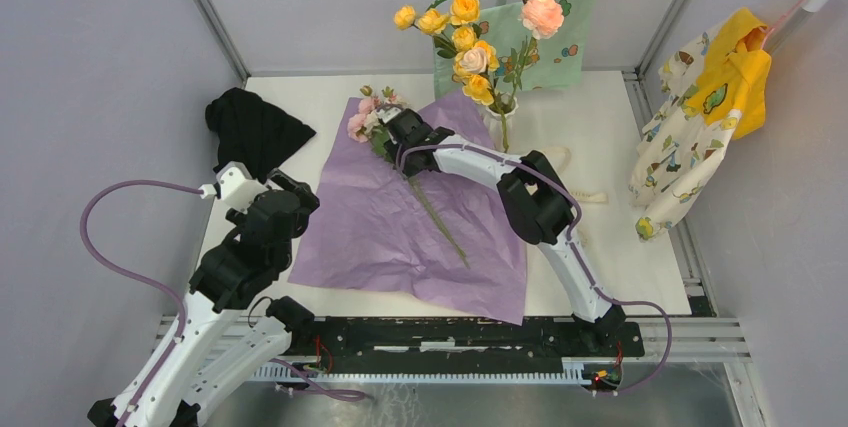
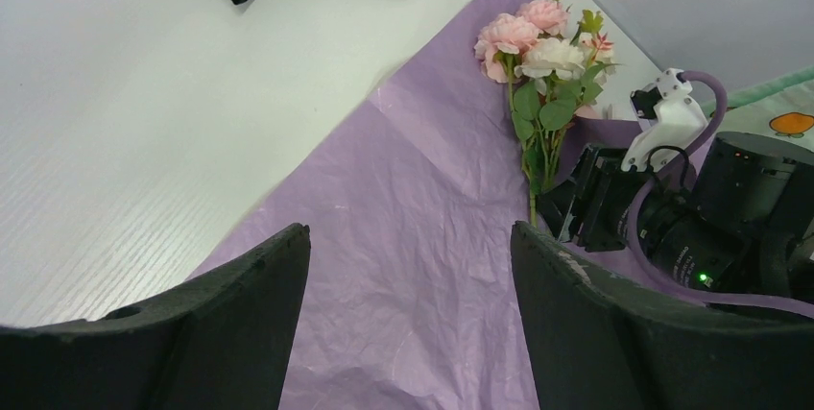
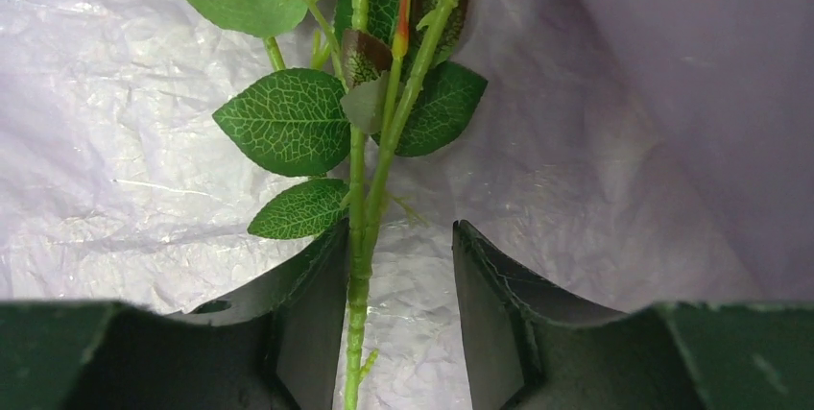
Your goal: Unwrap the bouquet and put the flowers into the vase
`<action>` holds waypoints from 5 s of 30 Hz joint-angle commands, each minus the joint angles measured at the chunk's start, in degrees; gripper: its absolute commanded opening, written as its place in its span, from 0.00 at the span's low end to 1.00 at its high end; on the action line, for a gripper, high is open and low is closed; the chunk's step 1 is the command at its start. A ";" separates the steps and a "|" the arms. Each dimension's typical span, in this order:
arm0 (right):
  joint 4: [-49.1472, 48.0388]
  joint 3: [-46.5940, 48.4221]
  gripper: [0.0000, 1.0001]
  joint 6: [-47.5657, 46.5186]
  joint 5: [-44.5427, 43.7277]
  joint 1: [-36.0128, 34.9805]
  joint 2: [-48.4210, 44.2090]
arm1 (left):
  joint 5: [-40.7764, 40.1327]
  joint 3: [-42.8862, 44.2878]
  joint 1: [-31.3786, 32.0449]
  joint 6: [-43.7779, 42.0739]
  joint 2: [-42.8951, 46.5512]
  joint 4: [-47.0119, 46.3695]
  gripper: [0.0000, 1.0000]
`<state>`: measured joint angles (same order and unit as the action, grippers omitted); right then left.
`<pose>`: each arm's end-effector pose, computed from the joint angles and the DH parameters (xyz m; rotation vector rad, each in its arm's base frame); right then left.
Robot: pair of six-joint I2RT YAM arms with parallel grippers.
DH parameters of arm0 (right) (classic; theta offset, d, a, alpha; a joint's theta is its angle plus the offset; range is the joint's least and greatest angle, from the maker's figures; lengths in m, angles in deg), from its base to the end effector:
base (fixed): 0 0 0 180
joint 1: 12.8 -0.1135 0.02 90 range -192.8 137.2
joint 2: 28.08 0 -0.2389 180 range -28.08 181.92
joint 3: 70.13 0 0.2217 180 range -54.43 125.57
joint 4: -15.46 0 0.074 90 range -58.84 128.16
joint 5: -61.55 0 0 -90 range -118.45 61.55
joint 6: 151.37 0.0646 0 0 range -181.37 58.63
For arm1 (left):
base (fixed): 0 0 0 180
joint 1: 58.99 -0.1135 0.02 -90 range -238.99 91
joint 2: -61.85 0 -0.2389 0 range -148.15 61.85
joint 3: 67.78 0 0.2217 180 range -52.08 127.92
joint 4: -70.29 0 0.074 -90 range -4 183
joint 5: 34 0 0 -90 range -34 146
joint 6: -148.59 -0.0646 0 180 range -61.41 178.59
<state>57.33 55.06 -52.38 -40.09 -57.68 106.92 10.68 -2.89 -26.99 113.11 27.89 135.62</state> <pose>0.3582 0.3383 0.1370 -0.6730 2.3600 0.1631 0.1181 -0.0196 0.2934 -0.7954 1.8143 -0.1108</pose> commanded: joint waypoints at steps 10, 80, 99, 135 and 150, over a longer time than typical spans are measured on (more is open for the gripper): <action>-3.57 0.50 0.29 1.03 2.78 -1.08 -0.74 | -0.84 0.01 0.07 -0.36 -0.61 -1.11 0.82; -58.42 -34.88 0.00 -28.42 -21.28 2.70 -66.95 | 2.55 -0.23 0.06 -0.63 -2.26 -3.66 0.82; -72.13 -24.62 0.00 -27.88 -8.46 9.99 -54.00 | 1.33 -0.67 0.13 -0.61 -3.31 -3.66 0.82; -85.45 -56.30 0.00 -15.88 -7.97 13.77 -56.23 | 1.82 -0.78 0.13 -0.38 -3.79 -3.66 0.82; -84.36 -61.65 0.01 -12.89 -7.45 13.92 -55.84 | 2.24 -0.41 0.10 -0.56 -3.85 -3.66 0.82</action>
<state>-25.37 -5.85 -67.37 -48.35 -43.87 51.87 14.11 -3.72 -26.99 113.11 23.96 133.90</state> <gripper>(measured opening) 0.033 0.820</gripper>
